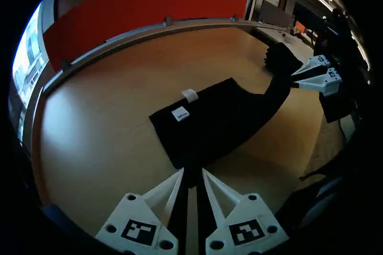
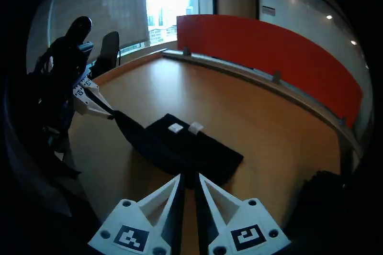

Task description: Fold towel

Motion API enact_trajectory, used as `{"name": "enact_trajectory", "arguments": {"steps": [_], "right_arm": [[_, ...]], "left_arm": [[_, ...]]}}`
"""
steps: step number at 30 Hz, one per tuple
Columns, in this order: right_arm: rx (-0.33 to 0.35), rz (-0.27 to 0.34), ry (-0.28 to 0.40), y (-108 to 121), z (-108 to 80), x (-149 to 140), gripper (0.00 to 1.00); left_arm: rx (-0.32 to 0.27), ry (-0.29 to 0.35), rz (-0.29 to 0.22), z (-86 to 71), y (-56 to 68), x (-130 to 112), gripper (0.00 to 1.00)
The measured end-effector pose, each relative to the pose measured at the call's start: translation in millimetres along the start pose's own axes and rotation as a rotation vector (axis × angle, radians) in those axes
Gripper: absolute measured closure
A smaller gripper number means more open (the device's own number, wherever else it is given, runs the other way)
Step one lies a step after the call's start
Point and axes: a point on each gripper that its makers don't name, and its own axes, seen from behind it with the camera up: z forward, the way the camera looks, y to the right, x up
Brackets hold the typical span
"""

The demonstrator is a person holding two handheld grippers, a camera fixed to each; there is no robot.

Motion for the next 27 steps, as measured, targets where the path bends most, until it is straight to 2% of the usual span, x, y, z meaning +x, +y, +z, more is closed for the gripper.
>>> {"name": "enact_trajectory", "arguments": {"steps": [14, 23, 27], "right_arm": [[-0.007, 0.022, -0.029, 28, 28.0, -8, 0.87], [-0.005, 0.005, -0.053, 39, 44.1, -12, 0.87], [-0.007, 0.019, -0.057, 44, 51.5, -15, 0.87]], "left_arm": [[-0.029, -0.039, -0.021, 32.5, -10.6, 5, 0.90], [-0.029, -0.070, 0.002, 53.9, -20.1, 7, 0.90], [-0.026, -0.077, 0.006, 61.2, -23.6, 9, 0.89]]}}
